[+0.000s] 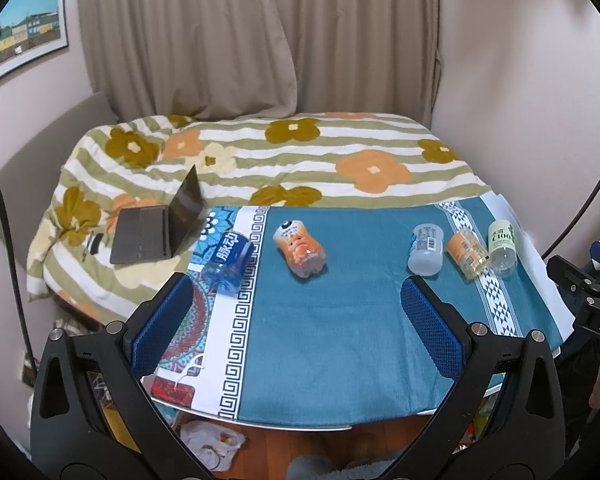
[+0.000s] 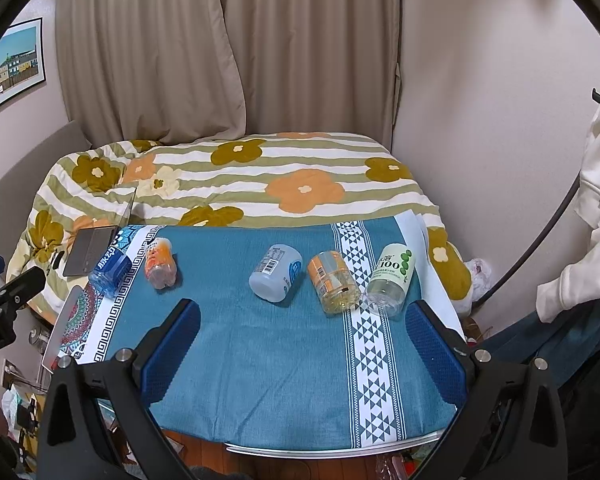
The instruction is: Flip cup upright
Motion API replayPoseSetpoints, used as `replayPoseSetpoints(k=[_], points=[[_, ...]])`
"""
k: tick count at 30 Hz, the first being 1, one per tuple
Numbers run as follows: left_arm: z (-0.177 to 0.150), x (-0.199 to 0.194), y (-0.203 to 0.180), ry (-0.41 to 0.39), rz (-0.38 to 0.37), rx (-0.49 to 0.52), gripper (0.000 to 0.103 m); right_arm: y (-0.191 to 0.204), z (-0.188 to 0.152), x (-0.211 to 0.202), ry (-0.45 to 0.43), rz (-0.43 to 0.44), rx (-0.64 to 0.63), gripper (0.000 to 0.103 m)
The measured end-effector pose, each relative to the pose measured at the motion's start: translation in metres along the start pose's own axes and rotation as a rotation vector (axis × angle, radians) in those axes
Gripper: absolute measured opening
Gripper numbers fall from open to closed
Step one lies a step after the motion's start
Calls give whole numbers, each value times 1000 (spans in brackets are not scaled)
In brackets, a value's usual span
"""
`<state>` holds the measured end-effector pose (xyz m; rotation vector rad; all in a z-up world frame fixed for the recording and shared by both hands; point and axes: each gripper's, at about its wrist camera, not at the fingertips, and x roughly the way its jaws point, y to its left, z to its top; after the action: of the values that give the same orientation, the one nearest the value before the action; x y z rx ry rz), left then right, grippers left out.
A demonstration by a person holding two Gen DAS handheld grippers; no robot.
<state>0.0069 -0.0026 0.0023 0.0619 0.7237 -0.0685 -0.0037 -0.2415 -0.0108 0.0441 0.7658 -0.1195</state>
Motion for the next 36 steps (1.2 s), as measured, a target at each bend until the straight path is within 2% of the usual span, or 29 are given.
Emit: replayPoseSetpoints(k=[36], points=[[-1,4,2,6,-3,0,103,10,-7,2,5,2,-6,102]])
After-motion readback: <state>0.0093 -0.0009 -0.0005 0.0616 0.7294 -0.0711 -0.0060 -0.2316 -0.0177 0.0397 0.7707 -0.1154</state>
